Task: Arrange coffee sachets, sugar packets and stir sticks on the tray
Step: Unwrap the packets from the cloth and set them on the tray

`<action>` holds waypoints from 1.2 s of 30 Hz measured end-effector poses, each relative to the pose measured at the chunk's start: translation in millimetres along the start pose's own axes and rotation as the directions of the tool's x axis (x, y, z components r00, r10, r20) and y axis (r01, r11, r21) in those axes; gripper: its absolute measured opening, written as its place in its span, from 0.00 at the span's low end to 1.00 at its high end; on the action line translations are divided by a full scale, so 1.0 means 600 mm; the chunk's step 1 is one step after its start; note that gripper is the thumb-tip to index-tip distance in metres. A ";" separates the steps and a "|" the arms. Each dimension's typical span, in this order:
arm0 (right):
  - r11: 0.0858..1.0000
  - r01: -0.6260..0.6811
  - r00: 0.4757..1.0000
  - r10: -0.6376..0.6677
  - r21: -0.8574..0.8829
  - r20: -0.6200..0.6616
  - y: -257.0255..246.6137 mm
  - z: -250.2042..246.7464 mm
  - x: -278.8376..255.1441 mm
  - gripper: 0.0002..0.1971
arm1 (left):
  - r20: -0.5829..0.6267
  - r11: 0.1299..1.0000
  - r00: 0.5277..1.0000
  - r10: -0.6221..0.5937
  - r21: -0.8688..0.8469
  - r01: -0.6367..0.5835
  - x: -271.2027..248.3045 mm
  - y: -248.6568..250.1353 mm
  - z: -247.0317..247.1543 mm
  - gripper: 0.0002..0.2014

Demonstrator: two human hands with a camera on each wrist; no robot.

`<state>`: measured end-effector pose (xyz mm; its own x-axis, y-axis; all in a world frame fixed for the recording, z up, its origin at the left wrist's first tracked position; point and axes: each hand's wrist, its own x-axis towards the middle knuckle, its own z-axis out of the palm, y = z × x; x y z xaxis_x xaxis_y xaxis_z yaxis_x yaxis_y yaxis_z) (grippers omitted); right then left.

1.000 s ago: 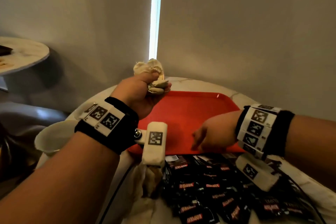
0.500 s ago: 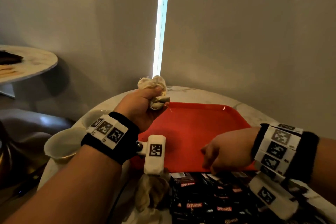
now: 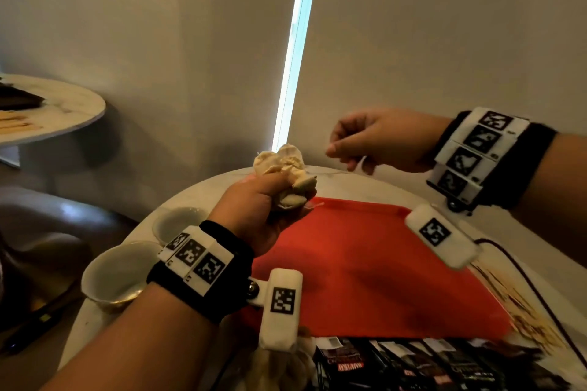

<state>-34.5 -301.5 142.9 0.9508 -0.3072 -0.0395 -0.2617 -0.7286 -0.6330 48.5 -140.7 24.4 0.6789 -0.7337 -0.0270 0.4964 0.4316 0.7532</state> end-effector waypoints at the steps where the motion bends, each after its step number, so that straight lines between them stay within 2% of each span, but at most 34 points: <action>1: 0.999 0.000 1.000 0.000 0.048 0.012 -0.010 0.013 0.013 0.13 | -0.002 1.000 1.000 0.015 0.012 -0.015 0.003 0.002 -0.004 0.07; 3: 0.992 -0.006 0.998 -0.002 0.128 0.063 -0.021 0.041 0.032 0.17 | -0.014 0.998 0.999 0.050 0.029 -0.050 0.007 0.002 -0.011 0.11; 5: 0.986 -0.008 0.996 -0.008 0.169 0.090 -0.021 0.067 0.049 0.17 | -0.032 0.996 0.996 0.081 0.040 -0.079 0.011 0.004 -0.016 0.11; 12: 0.928 -0.015 0.999 -0.004 0.372 0.051 0.008 0.083 0.081 0.11 | -0.107 0.991 0.986 0.131 0.045 -0.127 0.033 0.004 -0.033 0.12; 16: 0.873 -0.017 0.999 -0.008 0.487 0.051 0.034 0.092 0.086 0.12 | -0.169 0.991 0.976 0.136 0.010 -0.136 0.041 0.005 -0.039 0.10; 20: 0.851 -0.009 0.999 -0.019 0.525 0.048 0.053 0.103 0.090 0.15 | -0.203 0.986 0.966 0.159 -0.006 -0.164 0.043 0.005 -0.039 0.10; 22: 0.853 -0.030 0.999 0.018 0.521 0.028 0.060 0.108 0.092 0.14 | -0.229 0.981 0.956 0.185 -0.013 -0.194 0.043 0.007 -0.037 0.13; 25: 0.848 -0.134 0.986 0.167 0.513 -0.019 0.075 0.118 0.103 0.13 | -0.277 0.958 0.928 0.251 -0.064 -0.279 0.041 0.019 -0.033 0.11; 26: 0.870 -0.173 0.979 0.203 0.462 -0.015 0.080 0.124 0.108 0.13 | -0.288 0.945 0.916 0.280 -0.083 -0.316 0.038 0.025 -0.033 0.09; 29: 0.963 -0.233 0.972 0.229 0.133 0.046 0.094 0.147 0.122 0.12 | -0.322 0.905 0.876 0.358 -0.109 -0.411 0.034 0.041 -0.038 0.10; 31: 0.971 -0.231 0.972 0.226 0.063 0.069 0.093 0.164 0.127 0.14 | -0.340 0.887 0.859 0.382 -0.126 -0.444 0.033 0.048 -0.042 0.10; 33: 0.969 -0.238 0.968 0.230 0.072 0.098 0.092 0.181 0.137 0.15 | -0.342 0.882 0.858 0.384 -0.138 -0.450 0.032 0.050 -0.042 0.09; 36: 0.919 -0.311 0.947 0.278 0.243 0.162 0.094 0.210 0.160 0.15 | -0.343 0.891 0.863 0.371 -0.131 -0.435 0.031 0.048 -0.041 0.08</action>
<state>62.9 -294.5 6.0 0.8543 -0.3941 -0.3388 -0.4963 -0.4253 -0.7568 88.5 -128.8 29.2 0.9558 -0.2925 0.0308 0.2171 0.7724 0.5968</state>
